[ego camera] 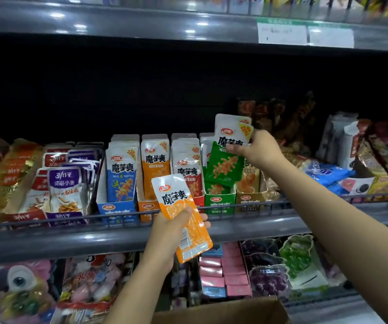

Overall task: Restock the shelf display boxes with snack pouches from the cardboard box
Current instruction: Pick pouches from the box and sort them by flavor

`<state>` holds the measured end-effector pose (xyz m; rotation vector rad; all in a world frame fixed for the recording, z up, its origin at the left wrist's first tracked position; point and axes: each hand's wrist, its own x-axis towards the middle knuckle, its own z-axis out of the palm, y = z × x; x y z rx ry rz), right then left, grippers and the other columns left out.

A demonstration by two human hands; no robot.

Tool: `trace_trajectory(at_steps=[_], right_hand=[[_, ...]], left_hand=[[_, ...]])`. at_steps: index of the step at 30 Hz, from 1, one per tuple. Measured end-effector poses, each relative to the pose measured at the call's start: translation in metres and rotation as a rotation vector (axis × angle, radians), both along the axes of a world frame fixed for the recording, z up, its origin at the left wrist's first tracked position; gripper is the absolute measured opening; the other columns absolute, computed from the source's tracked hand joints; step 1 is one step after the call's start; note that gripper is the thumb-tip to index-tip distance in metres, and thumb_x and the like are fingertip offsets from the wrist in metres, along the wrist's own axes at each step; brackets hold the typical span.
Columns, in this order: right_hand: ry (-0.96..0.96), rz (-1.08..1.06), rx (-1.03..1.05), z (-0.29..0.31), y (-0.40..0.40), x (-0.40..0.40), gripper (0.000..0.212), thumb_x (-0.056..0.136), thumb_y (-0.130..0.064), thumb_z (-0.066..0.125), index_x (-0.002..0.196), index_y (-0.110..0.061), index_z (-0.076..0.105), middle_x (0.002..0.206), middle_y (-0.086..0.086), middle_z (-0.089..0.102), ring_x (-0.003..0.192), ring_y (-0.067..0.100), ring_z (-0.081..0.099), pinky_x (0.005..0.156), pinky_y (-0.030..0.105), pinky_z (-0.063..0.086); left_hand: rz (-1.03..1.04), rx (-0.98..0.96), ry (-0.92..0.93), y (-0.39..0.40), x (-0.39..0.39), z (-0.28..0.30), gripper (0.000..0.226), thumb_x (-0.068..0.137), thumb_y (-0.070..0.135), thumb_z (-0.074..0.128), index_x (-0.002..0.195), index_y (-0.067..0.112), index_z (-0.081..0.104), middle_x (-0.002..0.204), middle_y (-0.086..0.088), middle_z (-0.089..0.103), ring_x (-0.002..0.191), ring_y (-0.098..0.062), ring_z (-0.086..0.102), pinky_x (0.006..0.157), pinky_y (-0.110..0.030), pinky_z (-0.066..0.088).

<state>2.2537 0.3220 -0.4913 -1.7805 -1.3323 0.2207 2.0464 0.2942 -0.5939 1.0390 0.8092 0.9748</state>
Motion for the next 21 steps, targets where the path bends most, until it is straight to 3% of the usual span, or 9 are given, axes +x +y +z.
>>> trace_trajectory(at_steps=[4,10,13,15,17,19,21], right_hand=[[-0.019,0.079,-0.100,0.003,0.009,-0.007,0.036,0.075,-0.029,0.079,0.105,-0.014,0.065,0.104,0.003,0.069,0.096,0.022,0.064,0.087,0.040,0.052],[0.032,0.134,-0.117,0.007,0.010,-0.010,0.027,0.074,-0.020,0.079,0.098,-0.017,0.067,0.100,0.006,0.071,0.090,0.026,0.068,0.081,0.043,0.056],[0.174,0.188,-0.104,0.008,0.007,-0.008,0.022,0.077,-0.008,0.076,0.094,-0.016,0.065,0.094,0.006,0.072,0.075,0.024,0.065,0.065,0.030,0.054],[0.224,0.186,-0.109,0.006,0.007,-0.004,0.017,0.080,-0.007,0.073,0.090,-0.016,0.063,0.082,0.000,0.068,0.057,0.014,0.055,0.044,0.016,0.044],[0.229,0.158,-0.122,0.001,0.009,-0.001,0.012,0.082,-0.008,0.071,0.084,-0.016,0.062,0.075,-0.003,0.064,0.043,0.005,0.049,0.036,0.012,0.034],[0.210,0.149,-0.172,-0.006,0.011,0.001,0.010,0.082,-0.010,0.071,0.087,-0.013,0.064,0.083,0.000,0.066,0.048,0.000,0.055,0.042,0.014,0.039],[0.162,0.156,-0.245,-0.014,0.011,0.000,0.020,0.082,-0.012,0.072,0.100,-0.008,0.066,0.095,0.003,0.068,0.072,0.010,0.063,0.060,0.021,0.049]], left_hand=[[-0.005,-0.015,-0.004,0.000,0.000,0.001,0.012,0.096,0.013,0.052,0.106,0.016,0.058,0.087,-0.011,0.075,0.077,-0.026,0.073,0.065,-0.036,0.058],[-0.020,-0.025,-0.002,-0.001,0.001,0.003,0.011,0.096,0.013,0.052,0.105,0.017,0.057,0.086,-0.011,0.075,0.078,-0.026,0.073,0.067,-0.037,0.058],[-0.025,-0.031,-0.008,-0.001,0.000,0.004,0.011,0.096,0.012,0.052,0.105,0.017,0.056,0.086,-0.012,0.075,0.078,-0.027,0.073,0.067,-0.036,0.058],[-0.027,-0.028,-0.004,-0.002,0.000,0.004,0.011,0.096,0.012,0.051,0.106,0.017,0.056,0.087,-0.012,0.075,0.078,-0.027,0.073,0.068,-0.037,0.058],[-0.028,-0.022,0.005,-0.002,0.000,0.004,0.011,0.096,0.013,0.051,0.105,0.017,0.056,0.087,-0.012,0.075,0.078,-0.027,0.073,0.069,-0.038,0.058],[-0.029,-0.023,0.010,-0.002,0.001,0.004,0.011,0.096,0.012,0.052,0.105,0.017,0.057,0.087,-0.012,0.075,0.078,-0.027,0.073,0.070,-0.039,0.058],[-0.029,-0.024,0.015,-0.002,0.001,0.003,0.011,0.096,0.012,0.052,0.105,0.016,0.058,0.087,-0.012,0.075,0.078,-0.028,0.073,0.069,-0.038,0.059]])
